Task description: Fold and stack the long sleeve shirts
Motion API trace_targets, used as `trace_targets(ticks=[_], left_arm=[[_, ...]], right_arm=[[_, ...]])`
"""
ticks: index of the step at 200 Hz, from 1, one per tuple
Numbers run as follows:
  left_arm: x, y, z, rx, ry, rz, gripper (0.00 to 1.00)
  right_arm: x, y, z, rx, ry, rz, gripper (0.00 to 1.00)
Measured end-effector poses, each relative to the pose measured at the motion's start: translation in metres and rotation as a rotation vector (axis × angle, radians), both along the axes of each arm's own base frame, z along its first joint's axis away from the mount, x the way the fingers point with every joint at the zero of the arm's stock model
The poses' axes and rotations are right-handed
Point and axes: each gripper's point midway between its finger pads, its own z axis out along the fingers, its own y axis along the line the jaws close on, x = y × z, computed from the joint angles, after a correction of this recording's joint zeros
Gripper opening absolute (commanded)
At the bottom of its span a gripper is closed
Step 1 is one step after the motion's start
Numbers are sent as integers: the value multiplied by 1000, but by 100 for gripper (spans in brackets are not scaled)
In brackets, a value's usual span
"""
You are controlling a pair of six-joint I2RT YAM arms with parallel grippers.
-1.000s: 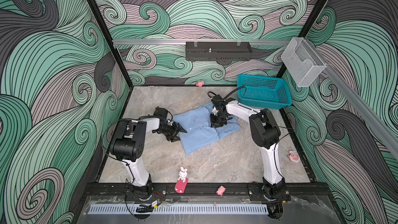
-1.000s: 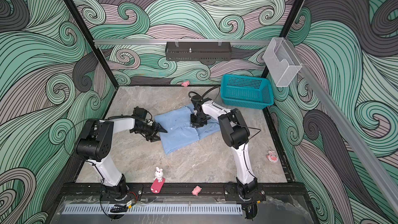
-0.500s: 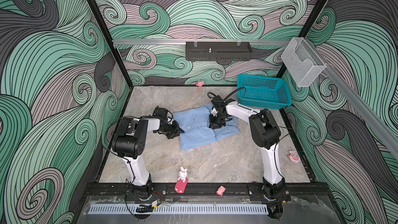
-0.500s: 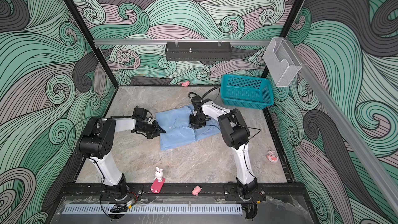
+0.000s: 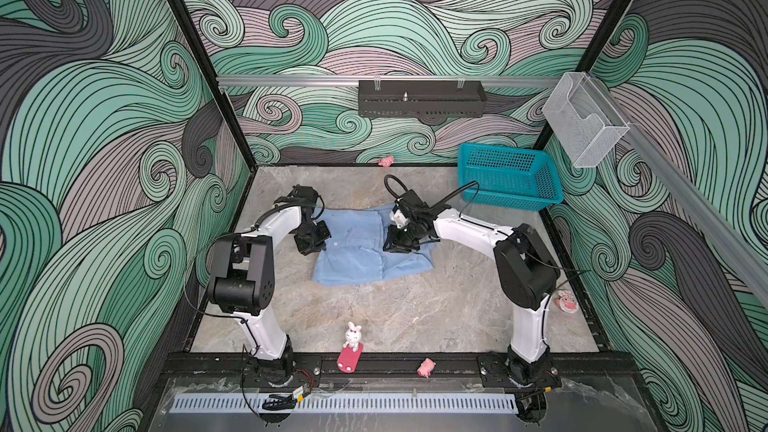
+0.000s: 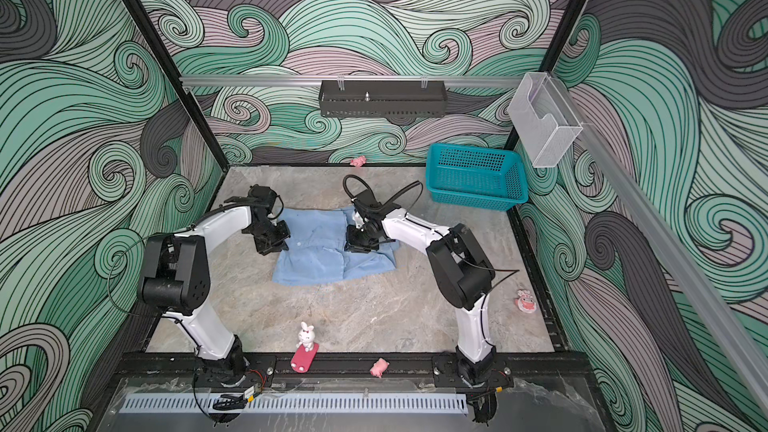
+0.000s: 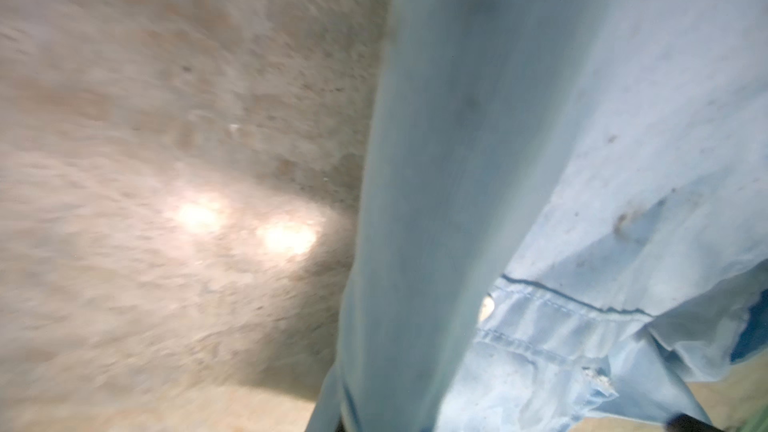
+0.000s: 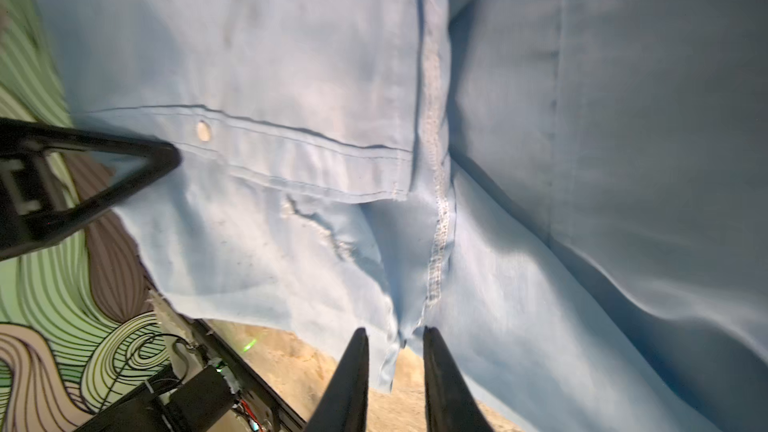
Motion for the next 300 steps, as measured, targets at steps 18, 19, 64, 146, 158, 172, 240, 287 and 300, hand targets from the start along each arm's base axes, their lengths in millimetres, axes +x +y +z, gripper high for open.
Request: trace_targets(ticks=[18, 19, 64, 146, 158, 172, 240, 287, 300], left_arm=[[1, 12, 15, 72, 6, -24, 0], [1, 11, 15, 72, 6, -25, 0], [2, 27, 44, 192, 12, -73, 0], [15, -4, 84, 301, -38, -180, 0], [18, -17, 87, 308, -44, -203, 0], [20, -32, 88, 312, -47, -230, 0], [26, -116, 87, 302, -62, -364, 0], [26, -159, 58, 260, -21, -426, 0], [24, -165, 47, 246, 4, -433, 0]], right_arm=[[11, 4, 16, 32, -51, -8, 25], [11, 5, 16, 32, -52, -8, 25], [32, -20, 7, -21, -58, -63, 24], [72, -108, -66, -192, 60, -214, 25], [70, -103, -71, -184, 77, -192, 24], [69, -96, -70, -173, 72, -169, 24], [56, -80, -70, -152, 83, -94, 24], [57, -86, -71, -141, 86, -117, 25], [57, -91, -71, -136, 91, -132, 24]])
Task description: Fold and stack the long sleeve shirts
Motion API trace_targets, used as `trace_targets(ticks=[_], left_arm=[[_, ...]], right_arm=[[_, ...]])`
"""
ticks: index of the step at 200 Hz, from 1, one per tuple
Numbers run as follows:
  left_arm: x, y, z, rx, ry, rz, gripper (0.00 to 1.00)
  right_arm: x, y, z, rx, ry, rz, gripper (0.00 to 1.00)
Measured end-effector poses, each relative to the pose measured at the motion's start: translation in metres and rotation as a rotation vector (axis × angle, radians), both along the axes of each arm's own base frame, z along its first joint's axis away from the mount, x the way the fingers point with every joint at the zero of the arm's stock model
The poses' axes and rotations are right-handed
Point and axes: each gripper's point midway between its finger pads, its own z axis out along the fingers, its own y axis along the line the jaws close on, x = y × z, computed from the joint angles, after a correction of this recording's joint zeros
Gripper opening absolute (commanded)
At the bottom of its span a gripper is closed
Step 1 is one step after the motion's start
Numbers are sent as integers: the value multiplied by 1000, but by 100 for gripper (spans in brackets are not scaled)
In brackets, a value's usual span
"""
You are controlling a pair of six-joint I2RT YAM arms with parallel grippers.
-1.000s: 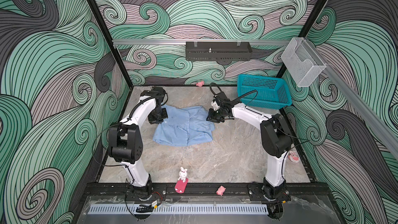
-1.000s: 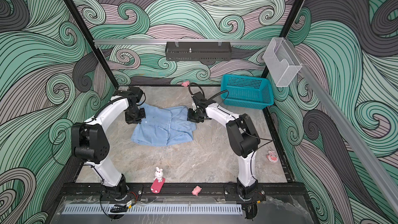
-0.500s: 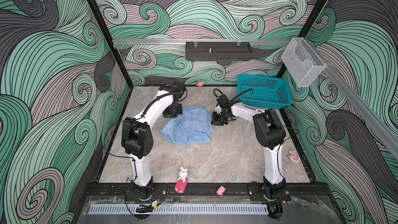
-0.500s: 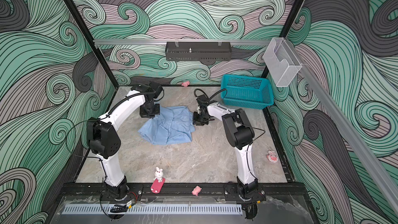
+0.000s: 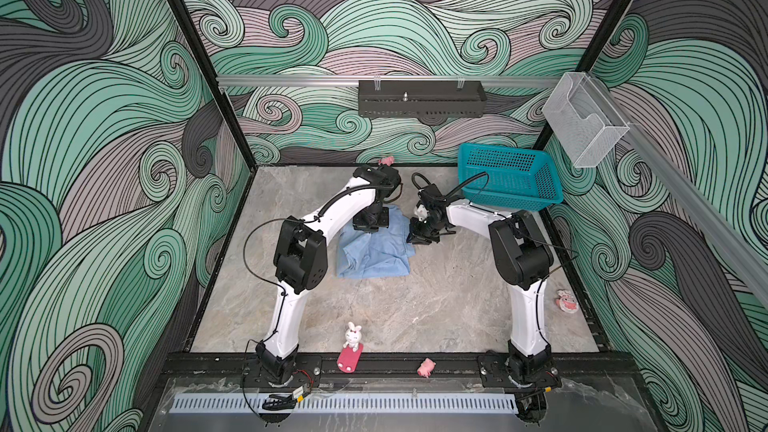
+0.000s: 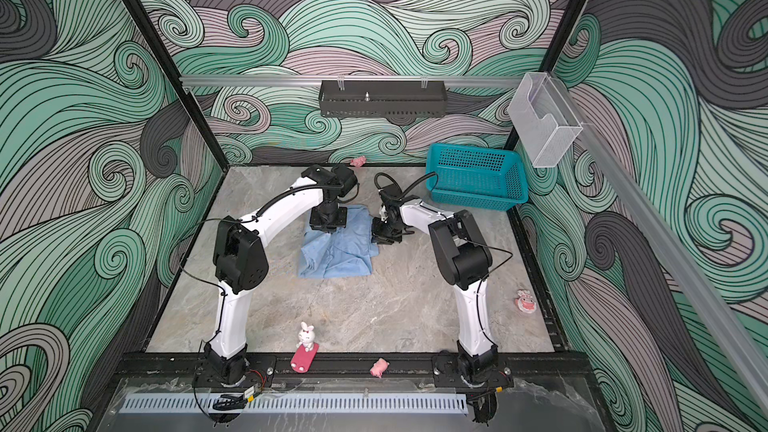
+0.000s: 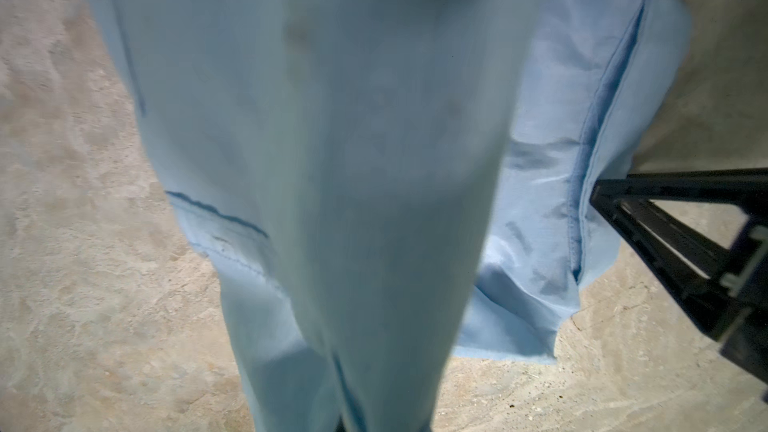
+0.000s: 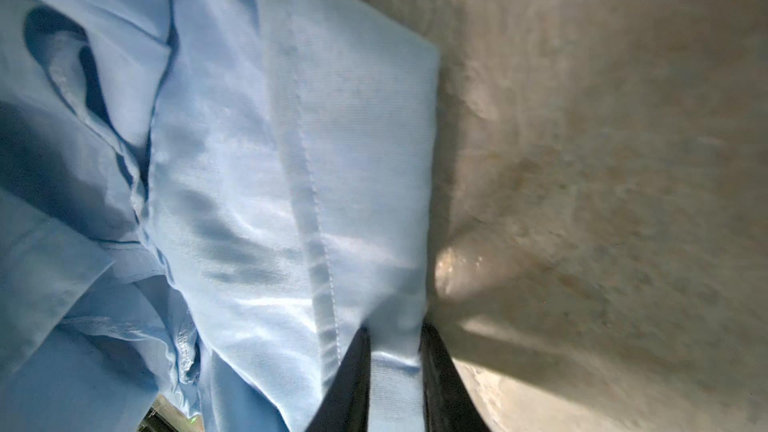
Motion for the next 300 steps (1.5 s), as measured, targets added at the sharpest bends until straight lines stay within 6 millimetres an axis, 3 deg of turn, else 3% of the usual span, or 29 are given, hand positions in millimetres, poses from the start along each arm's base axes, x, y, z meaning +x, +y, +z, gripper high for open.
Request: trace_targets(ticks=[40, 88, 161, 229, 252, 300], left_arm=[[2, -21, -22, -51, 33, -10, 0], [4, -45, -29, -114, 40, -34, 0], [19, -82, 1, -197, -46, -95, 0], [22, -86, 12, -204, -48, -124, 0], [22, -89, 3, -203, -22, -135, 0], [25, -98, -42, -180, 62, -137, 0]], right_arm=[[4, -9, -1, 43, 15, -45, 24], [5, -7, -1, 96, 23, -59, 22], [7, -6, 0, 105, 18, -60, 22], [7, -7, -1, 106, 16, -63, 22], [7, -8, 0, 106, 14, -64, 23], [6, -11, 0, 104, 18, -70, 23]])
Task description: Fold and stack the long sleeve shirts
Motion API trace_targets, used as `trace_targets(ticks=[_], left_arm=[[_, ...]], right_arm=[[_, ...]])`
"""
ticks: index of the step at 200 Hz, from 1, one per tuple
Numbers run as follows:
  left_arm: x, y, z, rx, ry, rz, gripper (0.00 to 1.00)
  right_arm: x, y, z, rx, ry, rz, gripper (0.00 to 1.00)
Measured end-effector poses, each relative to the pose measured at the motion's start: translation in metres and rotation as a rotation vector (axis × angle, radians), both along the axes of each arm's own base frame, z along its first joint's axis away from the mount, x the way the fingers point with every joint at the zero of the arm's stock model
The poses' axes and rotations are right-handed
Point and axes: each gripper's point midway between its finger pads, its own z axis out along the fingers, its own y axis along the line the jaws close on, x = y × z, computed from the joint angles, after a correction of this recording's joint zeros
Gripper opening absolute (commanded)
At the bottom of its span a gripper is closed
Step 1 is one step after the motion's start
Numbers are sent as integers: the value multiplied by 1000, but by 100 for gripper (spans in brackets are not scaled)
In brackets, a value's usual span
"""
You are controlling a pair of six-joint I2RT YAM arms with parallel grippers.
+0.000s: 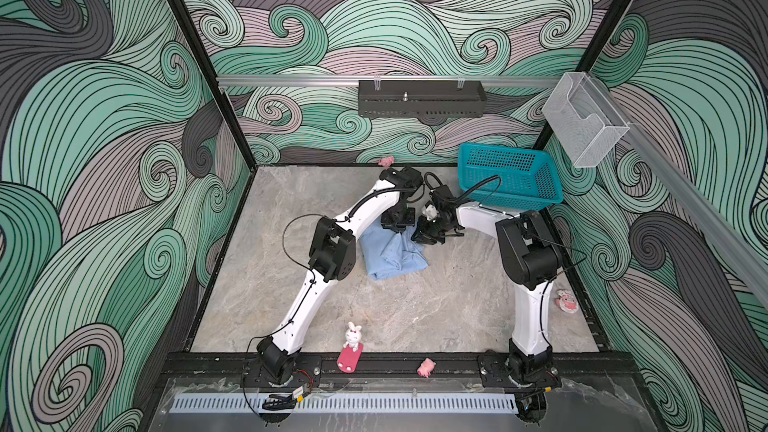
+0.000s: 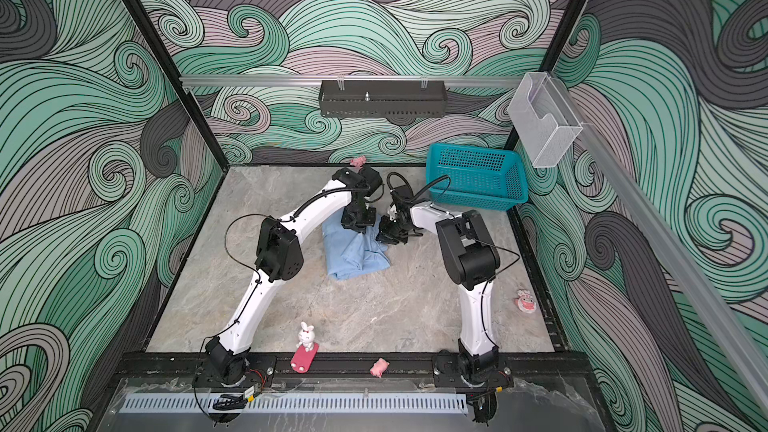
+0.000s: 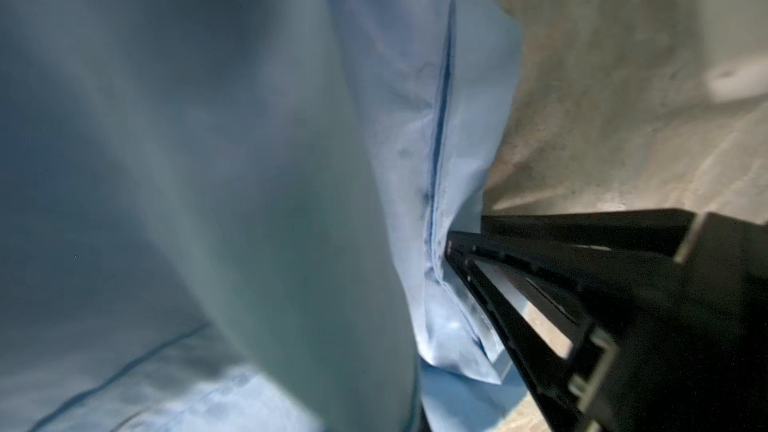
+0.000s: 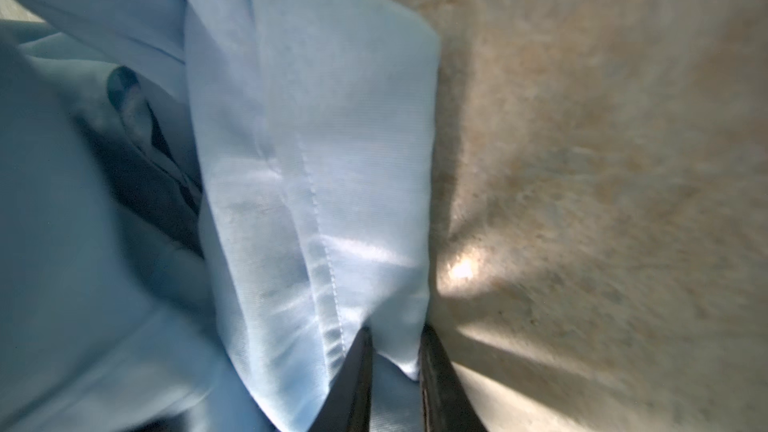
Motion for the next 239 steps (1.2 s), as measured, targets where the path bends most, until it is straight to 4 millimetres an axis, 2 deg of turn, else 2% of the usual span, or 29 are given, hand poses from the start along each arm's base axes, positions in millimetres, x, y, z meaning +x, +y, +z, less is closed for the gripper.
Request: trace_targets(ticks=[125, 152, 165, 200, 212, 239], left_arm=[[5, -16, 3, -77, -10, -5, 0], [7, -18, 4, -88, -18, -6, 3], [8, -19, 4, -93, -22, -6, 7], [11, -24, 5, -116, -32, -7, 27], [12, -26, 6, -124, -36, -9, 37], [15, -26, 11, -144, -46, -14, 47]], right_arm=[[-1, 1, 0, 9, 2, 1, 23], [-1, 1, 0, 11, 3, 2, 22], [-1, 1, 0, 12, 3, 2, 22], [0, -1, 0, 12, 1, -2, 23], [-2, -2, 2, 8, 1, -6, 28], [-5, -14, 13, -15, -14, -28, 37]])
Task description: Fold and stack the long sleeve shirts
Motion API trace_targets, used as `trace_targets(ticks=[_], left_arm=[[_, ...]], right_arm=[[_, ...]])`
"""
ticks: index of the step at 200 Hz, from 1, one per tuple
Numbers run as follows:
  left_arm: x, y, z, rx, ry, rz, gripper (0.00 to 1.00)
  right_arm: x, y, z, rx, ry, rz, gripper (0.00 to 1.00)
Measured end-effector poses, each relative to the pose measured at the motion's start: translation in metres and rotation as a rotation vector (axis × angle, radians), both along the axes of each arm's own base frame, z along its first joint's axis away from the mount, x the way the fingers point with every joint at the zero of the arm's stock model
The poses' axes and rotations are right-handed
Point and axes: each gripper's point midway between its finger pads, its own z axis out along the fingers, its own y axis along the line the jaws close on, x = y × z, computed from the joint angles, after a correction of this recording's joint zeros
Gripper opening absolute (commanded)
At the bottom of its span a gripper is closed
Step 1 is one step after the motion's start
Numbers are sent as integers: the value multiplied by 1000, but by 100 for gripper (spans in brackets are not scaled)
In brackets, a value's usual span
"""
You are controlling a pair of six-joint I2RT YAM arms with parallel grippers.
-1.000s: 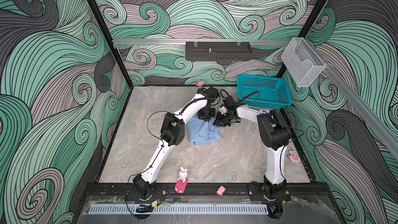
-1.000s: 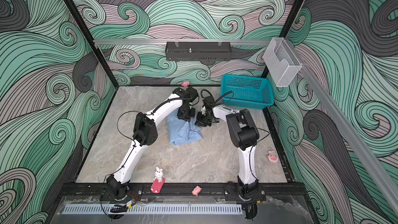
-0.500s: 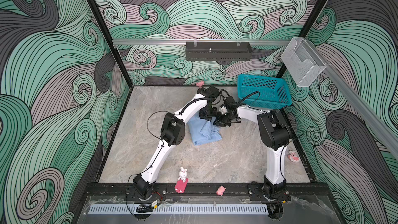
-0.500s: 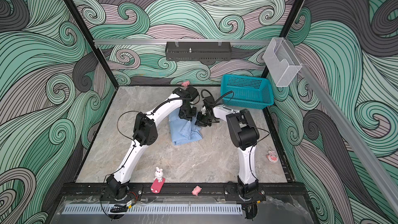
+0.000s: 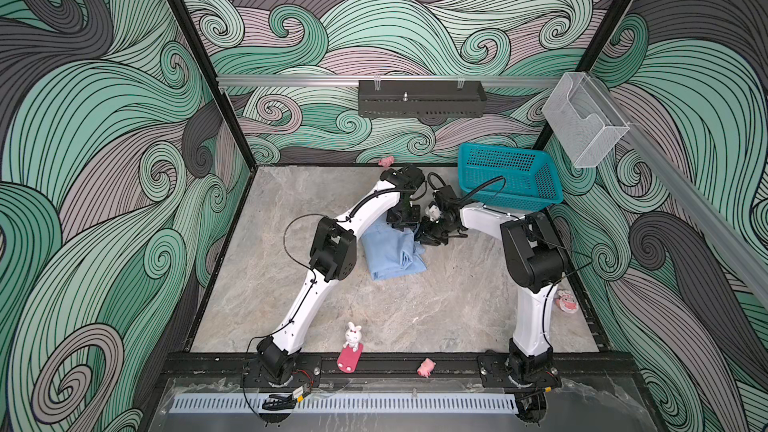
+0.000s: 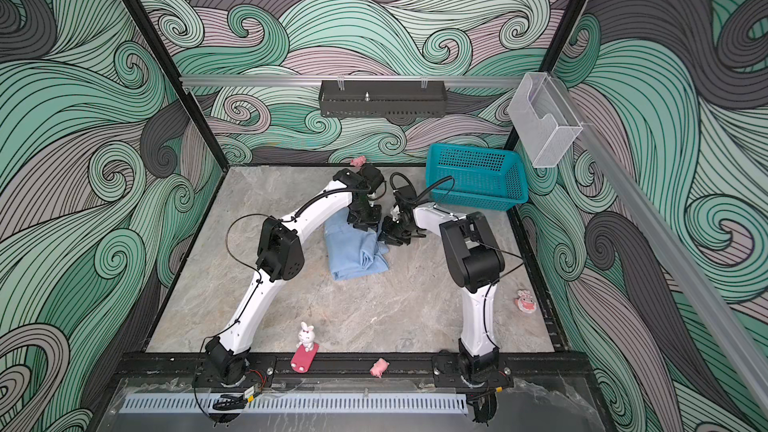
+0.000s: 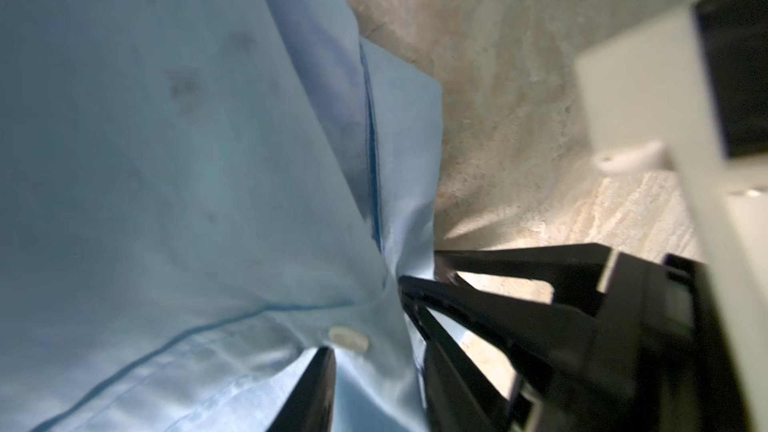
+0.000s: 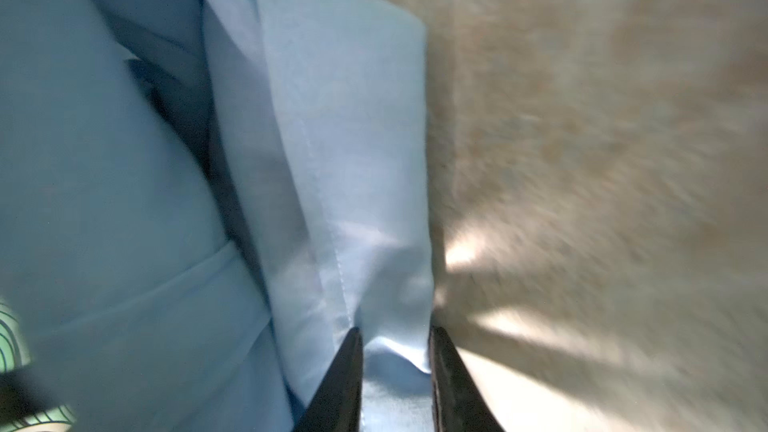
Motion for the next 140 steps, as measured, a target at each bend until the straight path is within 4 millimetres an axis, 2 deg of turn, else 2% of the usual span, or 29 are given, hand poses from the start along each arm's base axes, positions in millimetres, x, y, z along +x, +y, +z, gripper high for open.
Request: trace_targets(ticks=[26, 57, 77, 90, 113, 140], left_arm=[[4, 0, 25, -50, -41, -4, 52], [7, 12, 80, -122, -125, 12, 53], [7, 29, 113, -155, -181, 38, 53], [5, 46, 123, -156, -201, 64, 53], [3, 83, 117, -147, -189, 126, 54], [4, 128, 76, -121, -102, 218, 54]], right_arm=[[3, -9, 32, -14, -67, -18, 45], [3, -16, 70, -24, -150, -25, 45], [-3, -14, 84, -27, -173, -5, 46], [-7, -6, 89, -29, -173, 21, 50], [-16, 11, 89, -41, -167, 77, 57], [-6, 22, 78, -70, -150, 100, 60]])
